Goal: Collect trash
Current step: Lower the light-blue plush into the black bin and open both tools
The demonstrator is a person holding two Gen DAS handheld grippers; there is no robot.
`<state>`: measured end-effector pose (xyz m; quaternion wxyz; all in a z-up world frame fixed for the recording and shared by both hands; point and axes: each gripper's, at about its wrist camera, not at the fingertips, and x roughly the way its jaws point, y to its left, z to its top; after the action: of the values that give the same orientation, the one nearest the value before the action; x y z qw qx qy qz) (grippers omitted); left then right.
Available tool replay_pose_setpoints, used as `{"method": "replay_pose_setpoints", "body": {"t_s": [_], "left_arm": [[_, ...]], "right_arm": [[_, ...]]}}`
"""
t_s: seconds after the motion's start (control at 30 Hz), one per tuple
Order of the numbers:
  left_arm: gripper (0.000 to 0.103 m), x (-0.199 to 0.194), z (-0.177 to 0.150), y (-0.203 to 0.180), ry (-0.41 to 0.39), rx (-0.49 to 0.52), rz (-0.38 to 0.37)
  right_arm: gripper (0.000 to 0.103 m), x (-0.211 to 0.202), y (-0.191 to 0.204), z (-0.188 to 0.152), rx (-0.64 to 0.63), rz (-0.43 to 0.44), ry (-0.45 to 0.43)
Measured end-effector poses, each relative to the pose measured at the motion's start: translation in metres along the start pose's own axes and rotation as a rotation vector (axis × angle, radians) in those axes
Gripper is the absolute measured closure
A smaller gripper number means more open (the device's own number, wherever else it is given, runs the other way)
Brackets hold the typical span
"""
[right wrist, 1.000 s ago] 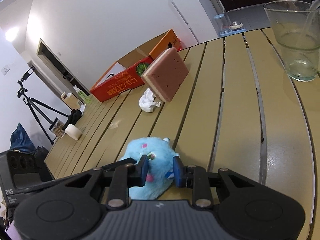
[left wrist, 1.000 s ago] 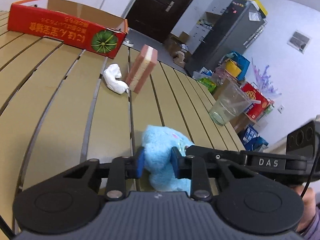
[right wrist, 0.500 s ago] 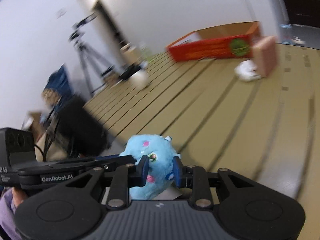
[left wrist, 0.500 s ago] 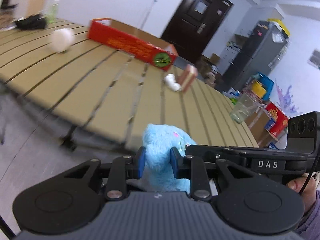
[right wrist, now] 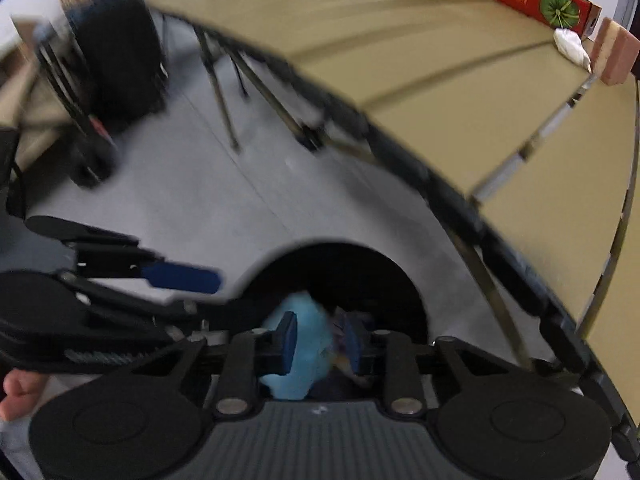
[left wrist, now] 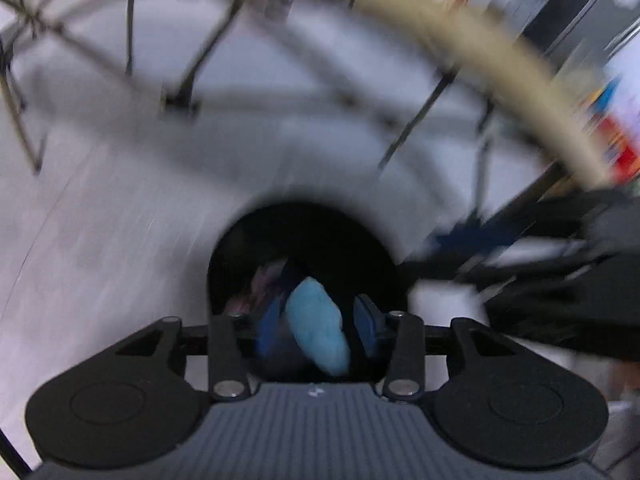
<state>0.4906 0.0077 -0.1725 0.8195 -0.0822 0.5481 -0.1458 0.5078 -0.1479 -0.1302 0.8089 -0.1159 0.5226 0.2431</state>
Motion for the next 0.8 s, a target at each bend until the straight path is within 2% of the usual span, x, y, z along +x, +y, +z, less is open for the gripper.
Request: {"method": "replay_pose_setpoints", "body": {"t_s": [0.1,0.17,0.23,0.33,0.53,0.7,0.8], "left_arm": [[0.058,0.013,-0.005,-0.003,0.035,0.037,0.062],[0.049,0.009,-0.004,-0.002,0.019,0.034,0.06],[0.044,0.001,-0.004,-0.006,-0.007,0.033,0.055],[0.043,-0.005,-0.006,-0.012,-0.035,0.057,0.08],[0.041,-0.004,-0.002,-0.007,-0.045,0.04,0.093],[0.041,-0.01,0.002,-0.006,-0.076,0.043,0.119],[0.04,-0.029,0.005,-0.009,-0.146,0.066,0.118]], "right_arm": [[0.07,0.004,0.001,-0.003,-0.013,-0.027,0.033],[0.066,0.007,0.004,-0.004,-0.026,-0.039,0.053],[0.064,0.009,0.006,-0.004,-0.034,-0.038,0.065],[0.063,0.01,0.008,-0.001,-0.033,-0.042,0.066],[0.058,0.013,0.001,0.005,-0.032,-0.045,0.06],[0.058,-0.007,-0.001,0.009,-0.026,-0.021,-0.011],[0.057,-0.031,-0.009,0.014,0.002,0.035,-0.09]]}}
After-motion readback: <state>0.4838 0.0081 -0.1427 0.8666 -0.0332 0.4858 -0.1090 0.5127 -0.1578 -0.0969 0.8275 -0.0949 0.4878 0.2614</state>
